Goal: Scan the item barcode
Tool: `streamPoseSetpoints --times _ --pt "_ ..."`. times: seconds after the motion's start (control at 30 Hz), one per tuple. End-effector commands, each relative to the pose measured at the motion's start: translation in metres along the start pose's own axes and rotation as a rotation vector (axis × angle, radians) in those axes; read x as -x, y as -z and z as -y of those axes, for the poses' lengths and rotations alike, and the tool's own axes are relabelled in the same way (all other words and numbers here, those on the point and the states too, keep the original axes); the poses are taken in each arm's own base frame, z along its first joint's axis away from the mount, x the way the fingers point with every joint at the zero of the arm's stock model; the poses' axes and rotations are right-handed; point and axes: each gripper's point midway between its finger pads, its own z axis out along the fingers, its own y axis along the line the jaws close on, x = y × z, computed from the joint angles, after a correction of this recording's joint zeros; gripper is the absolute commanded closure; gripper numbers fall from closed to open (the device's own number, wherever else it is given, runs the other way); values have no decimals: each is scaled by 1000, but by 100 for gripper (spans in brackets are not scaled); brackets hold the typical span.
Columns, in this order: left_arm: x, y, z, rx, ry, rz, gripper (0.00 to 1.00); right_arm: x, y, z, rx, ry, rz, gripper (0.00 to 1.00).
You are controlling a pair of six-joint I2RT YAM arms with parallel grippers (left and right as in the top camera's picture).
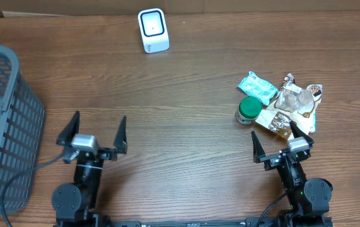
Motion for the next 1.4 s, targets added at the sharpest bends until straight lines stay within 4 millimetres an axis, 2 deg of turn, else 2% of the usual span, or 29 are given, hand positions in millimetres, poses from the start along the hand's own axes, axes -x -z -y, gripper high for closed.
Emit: streamPoseSetpoints --times 0.0,0.13,0.33,0.47,0.57,1.37 --pt "-10 8 3 -13 -133 23 1 -2 0 0 -3 -6 4 0" --pt "-31 15 3 -9 -168 16 1 -2 0 0 -3 -6 4 0" --pt "-59 22 2 -8 -166 -87 0 -2 0 0 -3 -6 4 0" --pt "-94 27 2 -19 -143 -232 1 -2 0 0 -3 -6 4 0" --pt "-96 28 0 -1 -62 -239 0 -2 0 0 -3 -6 4 0" --pt "-96 28 0 -1 -62 -240 1 -2 0 0 -3 -6 4 0"
